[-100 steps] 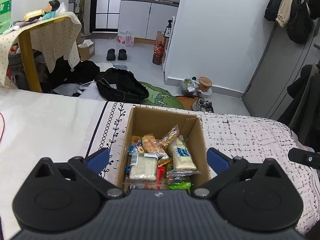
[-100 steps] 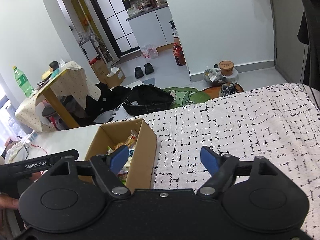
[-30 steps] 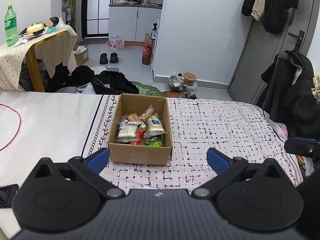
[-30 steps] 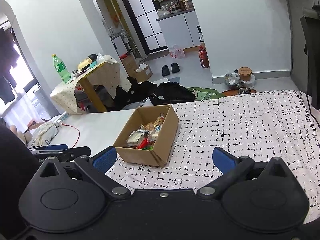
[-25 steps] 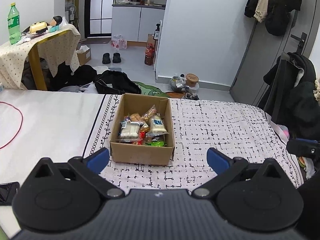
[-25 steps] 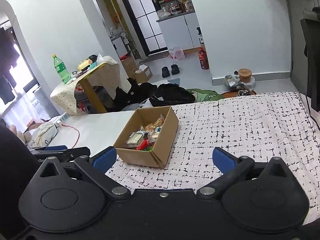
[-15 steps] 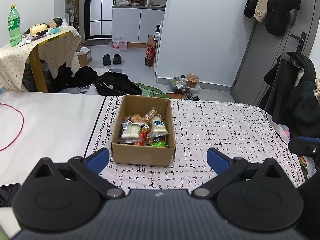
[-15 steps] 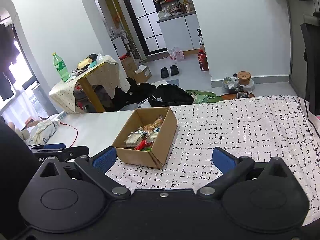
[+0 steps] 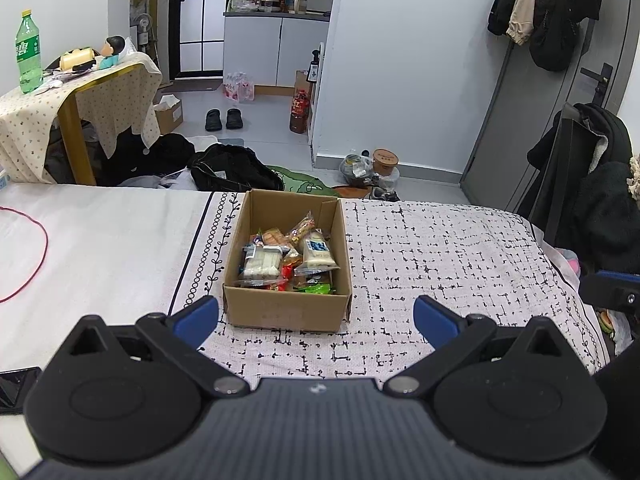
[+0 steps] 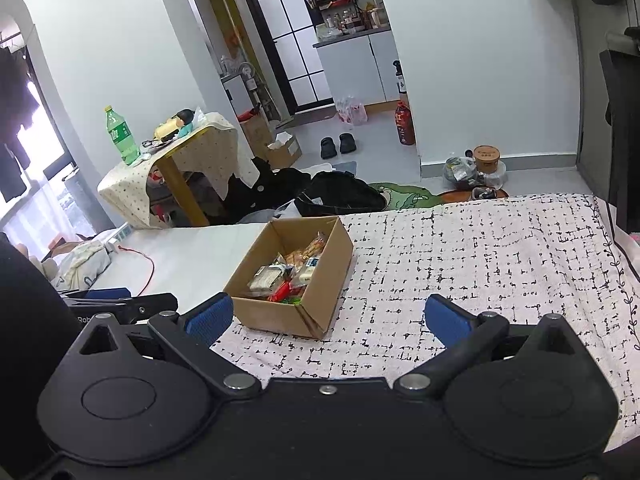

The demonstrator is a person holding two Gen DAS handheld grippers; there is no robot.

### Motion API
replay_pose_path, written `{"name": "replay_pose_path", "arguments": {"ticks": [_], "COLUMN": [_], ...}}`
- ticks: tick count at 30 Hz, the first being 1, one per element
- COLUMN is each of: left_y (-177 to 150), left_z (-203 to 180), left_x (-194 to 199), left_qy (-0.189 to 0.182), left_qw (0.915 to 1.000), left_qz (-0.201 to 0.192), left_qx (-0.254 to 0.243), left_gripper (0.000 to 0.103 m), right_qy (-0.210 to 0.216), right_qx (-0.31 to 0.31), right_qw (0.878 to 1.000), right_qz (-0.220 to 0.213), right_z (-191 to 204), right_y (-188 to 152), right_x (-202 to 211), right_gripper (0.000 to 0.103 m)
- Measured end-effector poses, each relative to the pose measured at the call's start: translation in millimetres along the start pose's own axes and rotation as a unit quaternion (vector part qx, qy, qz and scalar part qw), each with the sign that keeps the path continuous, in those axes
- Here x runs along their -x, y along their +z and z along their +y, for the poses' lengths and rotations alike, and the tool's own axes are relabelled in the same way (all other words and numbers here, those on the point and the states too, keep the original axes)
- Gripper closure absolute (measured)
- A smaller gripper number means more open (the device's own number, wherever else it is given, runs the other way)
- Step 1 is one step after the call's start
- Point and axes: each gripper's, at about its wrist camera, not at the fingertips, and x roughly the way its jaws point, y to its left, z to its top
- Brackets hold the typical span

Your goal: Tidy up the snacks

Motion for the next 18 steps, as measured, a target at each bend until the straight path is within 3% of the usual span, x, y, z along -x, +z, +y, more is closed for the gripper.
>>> {"name": "replay_pose_path", "arguments": {"ticks": [18], "left_y": [-2.0], "left_z": [0.6], "left_x": [1.9], "left_qy": [0.003], "left_qw": [1.0000], "left_qz": [-0.003], "left_qx": [-0.001], "left_gripper": [0.000], "right_qy": [-0.002], "right_qx": [0.001], "right_qw": [1.000], "right_qz": [0.002], "right_z": [4.6], "right_y": [1.3], "right_x": [0.6], "right_gripper": [0.000]}}
